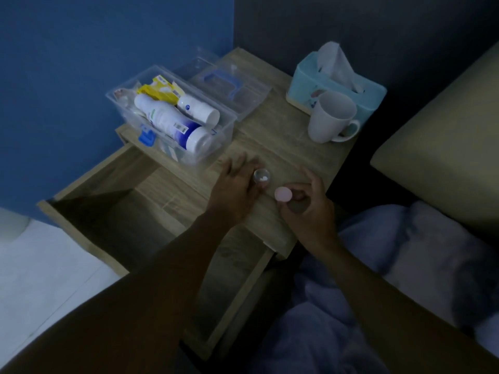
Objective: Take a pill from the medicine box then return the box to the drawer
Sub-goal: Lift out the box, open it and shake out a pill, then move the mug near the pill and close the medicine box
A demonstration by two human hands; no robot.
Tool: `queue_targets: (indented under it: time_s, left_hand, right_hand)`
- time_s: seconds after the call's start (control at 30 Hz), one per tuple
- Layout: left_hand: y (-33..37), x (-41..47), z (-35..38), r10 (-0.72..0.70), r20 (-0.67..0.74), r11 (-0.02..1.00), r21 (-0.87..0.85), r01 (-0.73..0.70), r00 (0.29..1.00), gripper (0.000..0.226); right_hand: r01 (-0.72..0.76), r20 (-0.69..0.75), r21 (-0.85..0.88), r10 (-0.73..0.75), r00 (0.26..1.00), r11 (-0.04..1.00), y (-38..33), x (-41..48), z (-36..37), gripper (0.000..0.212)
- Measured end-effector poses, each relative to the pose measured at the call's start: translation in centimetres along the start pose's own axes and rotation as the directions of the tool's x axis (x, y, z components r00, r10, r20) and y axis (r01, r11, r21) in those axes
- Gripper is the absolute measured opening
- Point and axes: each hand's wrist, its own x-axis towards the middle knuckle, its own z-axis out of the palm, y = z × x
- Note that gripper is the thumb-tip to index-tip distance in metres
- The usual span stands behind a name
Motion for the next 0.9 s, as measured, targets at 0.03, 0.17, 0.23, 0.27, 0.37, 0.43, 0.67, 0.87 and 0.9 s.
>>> queue_targets:
  time_s: [0.03, 0.17, 0.23, 0.27, 0.37, 0.43, 0.67, 0.87, 0.9]
  left_hand:
    - [-0.3, 0.0, 0.2, 0.011, -0.002, 1.0, 0.029, -0.011, 1.0, 0.059]
    - [-0.9, 0.0, 0.8, 0.01, 0.011, 0.992, 0.123, -0.011, 1.0, 0.066]
    - [-0.9, -0.1, 0.8, 0.025, 0.004, 0.991, 0.131, -0.026, 1.0, 0.065]
    - [-0.8, -0.3, 0.8, 0.037, 0.001, 0.991, 0.131, -0.037, 0.999, 0.064]
    - [-0.5, -0.7, 0.4, 0.063, 0.01, 0.994, 0.089, -0.063, 0.998, 0.064]
    - [-0.4, -1.0, -0.3, 0.063, 0.06, 0.998, 0.027, -0.065, 0.996, 0.072]
    - [-0.1, -4.3, -2.1, 0.021, 0.129, 0.965, 0.257, -0.054, 0.991, 0.078]
    - [0.6, -7.1, -2.3, 0.02, 0.134, 0.887, 0.455, -0.079, 0.991, 0.066]
    - [0.8, -7.2, -2.4, 0.003, 0.145, 0.886, 0.459, -0.07, 0.989, 0.066]
  right_hand:
    - [-0.005, -0.002, 0.008, 0.005, 1.0, 1.0, 0.1, -0.1, 0.0, 0.086]
    - [0.001, -0.015, 0.026, 0.0, 1.0, 1.0, 0.4, -0.4, 0.2, 0.089]
    - [0.008, -0.024, 0.033, -0.007, 1.0, 0.999, 0.5, -0.5, 0.1, 0.088]
    - [0.012, -0.023, 0.03, -0.012, 1.0, 0.999, 0.6, -0.6, 0.0, 0.088]
    - [0.018, 0.013, 0.035, -0.018, 1.0, 0.999, 0.6, -0.8, -0.3, 0.093]
    - [0.007, 0.044, 0.051, -0.009, 0.999, 0.999, 0.5, -0.9, -0.5, 0.096]
    - [-0.079, -0.039, 0.026, 0.08, 0.996, 0.997, -0.8, -0.5, -1.9, 0.079]
    - [0.105, -0.074, -0.16, -0.118, 0.99, 0.981, -3.3, 3.3, -5.2, 0.065]
    - [0.127, -0.07, -0.202, -0.143, 0.987, 0.971, -3.9, 4.3, -5.7, 0.063]
